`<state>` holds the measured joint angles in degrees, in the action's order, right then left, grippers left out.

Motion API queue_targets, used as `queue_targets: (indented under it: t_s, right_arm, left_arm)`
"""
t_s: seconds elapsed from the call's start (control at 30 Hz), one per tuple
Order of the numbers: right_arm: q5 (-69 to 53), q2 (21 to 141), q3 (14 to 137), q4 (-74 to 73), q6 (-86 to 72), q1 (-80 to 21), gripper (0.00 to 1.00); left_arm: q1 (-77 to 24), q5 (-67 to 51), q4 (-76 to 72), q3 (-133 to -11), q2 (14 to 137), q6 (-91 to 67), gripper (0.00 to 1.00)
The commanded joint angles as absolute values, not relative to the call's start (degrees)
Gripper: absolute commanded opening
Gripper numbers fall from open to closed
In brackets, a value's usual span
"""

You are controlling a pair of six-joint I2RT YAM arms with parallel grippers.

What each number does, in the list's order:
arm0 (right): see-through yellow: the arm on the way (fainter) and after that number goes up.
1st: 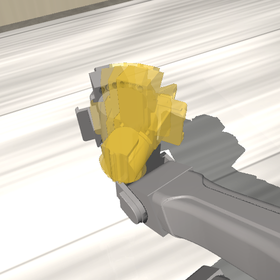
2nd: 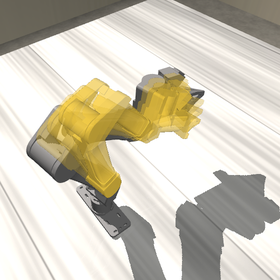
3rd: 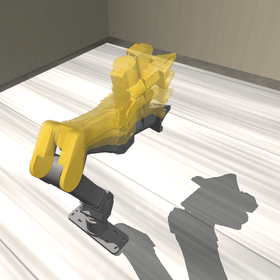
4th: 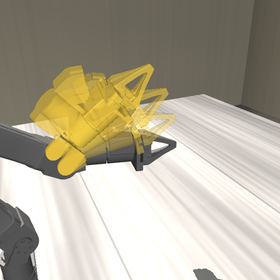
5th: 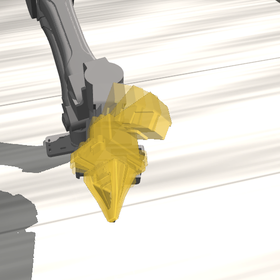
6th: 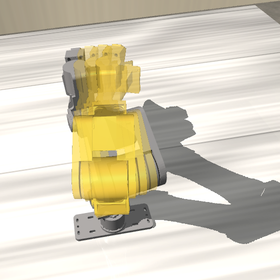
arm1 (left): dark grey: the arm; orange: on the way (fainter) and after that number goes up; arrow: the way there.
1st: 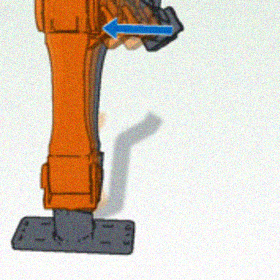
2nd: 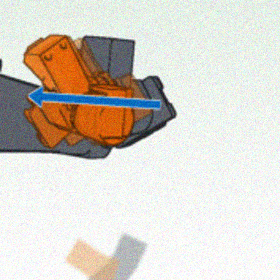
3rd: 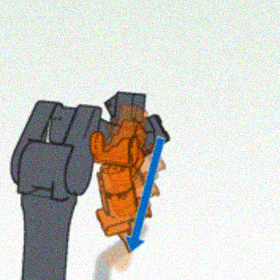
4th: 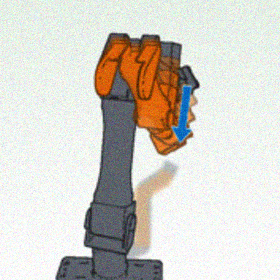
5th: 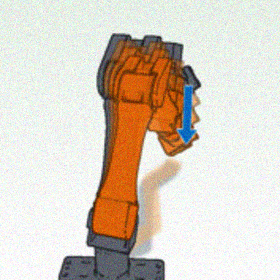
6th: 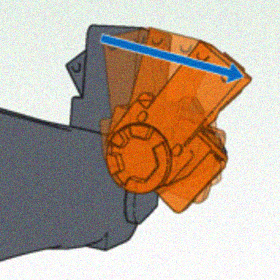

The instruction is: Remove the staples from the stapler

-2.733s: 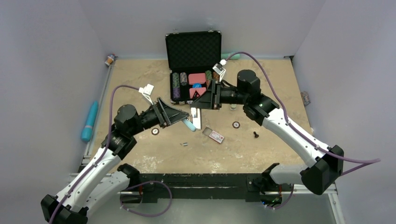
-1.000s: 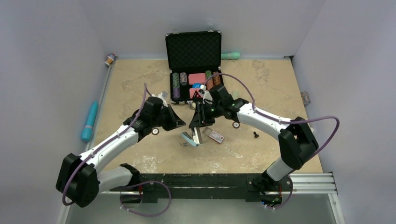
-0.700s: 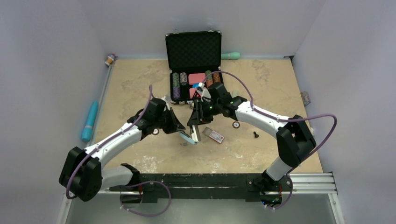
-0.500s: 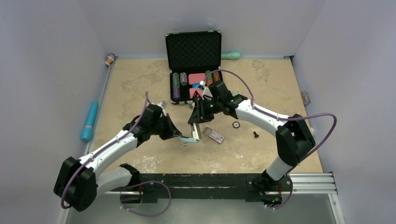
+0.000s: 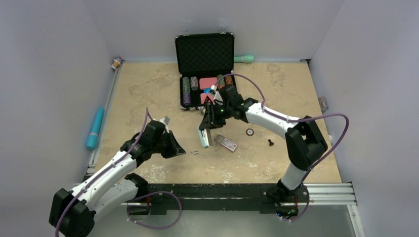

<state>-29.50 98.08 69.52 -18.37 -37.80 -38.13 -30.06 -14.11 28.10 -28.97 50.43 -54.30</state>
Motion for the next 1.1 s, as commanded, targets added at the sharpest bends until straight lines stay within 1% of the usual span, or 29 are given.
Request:
queue_targets:
  t_s: [0.0,0.07,0.13,0.2,0.27,0.4,0.6,0.77,0.9,1.07]
  right_arm:
    - [-30.4,94.8,70.4,-16.7,-37.4,-38.0,0.0]
    - [-30.5,94.0,70.3,-17.0,-37.4,-38.0,0.0]
    - [-30.8,93.0,70.3,-17.1,-37.2,-38.0,0.0]
    - [-32.3,91.9,70.0,-16.3,-37.1,-38.0,0.0]
    - [-34.5,90.4,69.4,-14.7,-37.4,-38.0,0.0]
    - [-36.4,86.9,69.0,-13.7,-38.2,-38.0,0.0]
    - [-38.0,83.4,71.9,-15.0,-39.5,-38.0,0.0]
    - [-41.3,80.6,75.2,-12.6,-42.8,-38.0,0.0]
    - [-46.6,77.3,74.9,-3.2,-50.4,-38.0,0.0]
    - [-47.9,75.3,75.2,5.8,-58.5,-38.0,0.0]
  left_arm:
    - [-30.2,-10.9,33.7,-34.0,47.0,-52.1,0.2]
    - [-30.2,-10.3,35.8,-35.7,45.8,-50.9,0.4]
    - [-30.2,-9.8,37.6,-37.4,44.7,-49.6,0.56]
    - [-30.2,-9.7,39.3,-39.5,43.9,-48.0,0.69]
    - [-30.1,-10.5,40.6,-42.0,43.1,-45.8,0.75]
    - [-30.1,-12.4,41.7,-47.6,41.4,-42.3,0.81]
    - [-30.0,-15.4,40.4,-54.9,38.4,-37.7,0.9]
    - [-29.7,-23.2,34.9,-58.3,38.2,-37.2,0.91]
    - [-29.6,-28.6,25.7,-58.6,38.4,-41.5,0.92]
    - [-29.6,-30.9,22.1,-59.9,40.2,-41.9,0.91]
